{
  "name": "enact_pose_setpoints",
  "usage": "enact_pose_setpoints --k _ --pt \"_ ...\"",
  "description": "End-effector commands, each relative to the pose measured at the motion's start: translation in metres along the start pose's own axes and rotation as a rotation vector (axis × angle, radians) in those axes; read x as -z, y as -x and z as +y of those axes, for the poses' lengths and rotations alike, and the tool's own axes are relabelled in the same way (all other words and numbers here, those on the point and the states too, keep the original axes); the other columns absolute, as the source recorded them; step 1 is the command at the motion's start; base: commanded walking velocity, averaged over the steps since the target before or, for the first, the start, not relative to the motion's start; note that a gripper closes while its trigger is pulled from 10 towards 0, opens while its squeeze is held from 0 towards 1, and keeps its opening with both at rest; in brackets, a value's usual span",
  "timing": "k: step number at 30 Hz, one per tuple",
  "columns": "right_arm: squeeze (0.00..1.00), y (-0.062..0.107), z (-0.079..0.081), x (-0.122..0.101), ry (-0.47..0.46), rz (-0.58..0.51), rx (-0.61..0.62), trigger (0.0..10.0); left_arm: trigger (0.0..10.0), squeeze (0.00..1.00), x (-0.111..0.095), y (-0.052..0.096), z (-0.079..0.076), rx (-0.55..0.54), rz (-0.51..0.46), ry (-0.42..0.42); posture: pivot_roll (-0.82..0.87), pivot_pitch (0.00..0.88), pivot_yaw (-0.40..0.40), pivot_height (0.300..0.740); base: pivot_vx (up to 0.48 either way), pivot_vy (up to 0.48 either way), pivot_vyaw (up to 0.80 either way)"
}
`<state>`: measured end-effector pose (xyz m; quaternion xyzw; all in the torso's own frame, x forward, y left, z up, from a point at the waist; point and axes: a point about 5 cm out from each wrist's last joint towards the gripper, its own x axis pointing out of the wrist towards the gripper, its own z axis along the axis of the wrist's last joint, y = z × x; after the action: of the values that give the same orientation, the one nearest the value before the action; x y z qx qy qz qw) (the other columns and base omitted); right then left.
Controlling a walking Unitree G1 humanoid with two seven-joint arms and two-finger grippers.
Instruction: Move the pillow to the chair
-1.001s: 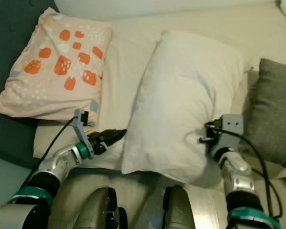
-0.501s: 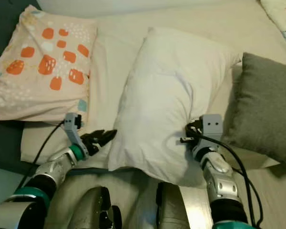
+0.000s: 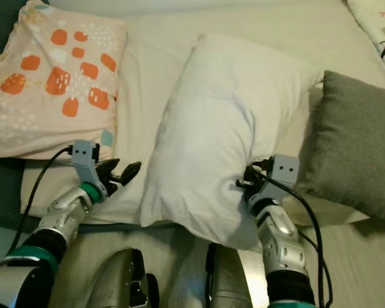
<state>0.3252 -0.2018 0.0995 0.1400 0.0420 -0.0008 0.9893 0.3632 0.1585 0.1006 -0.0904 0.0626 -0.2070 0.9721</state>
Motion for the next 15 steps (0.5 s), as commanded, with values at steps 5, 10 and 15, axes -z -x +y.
enact_pose_setpoints --k 5,10,15 --pt "0.0 0.0039 0.0085 0.0129 -0.032 0.023 -0.008 10.0 10.0 0.0 0.0059 0.002 0.0014 -0.015 0.023 -0.015 -0.02 0.243 0.157 0.597 0.0 0.0 0.0" --pt "0.0 0.0047 0.0112 0.0141 -0.023 0.027 -0.012 10.0 10.0 0.0 0.0065 0.001 -0.0006 -0.014 0.023 -0.028 -0.01 0.241 0.161 0.577 0.0 0.0 0.0" --pt "0.0 0.0048 0.0137 0.0139 -0.02 0.019 -0.021 10.0 10.0 0.0 0.0036 0.0001 0.0002 -0.031 0.008 -0.027 -0.01 0.241 0.161 0.562 0.0 0.0 0.0"
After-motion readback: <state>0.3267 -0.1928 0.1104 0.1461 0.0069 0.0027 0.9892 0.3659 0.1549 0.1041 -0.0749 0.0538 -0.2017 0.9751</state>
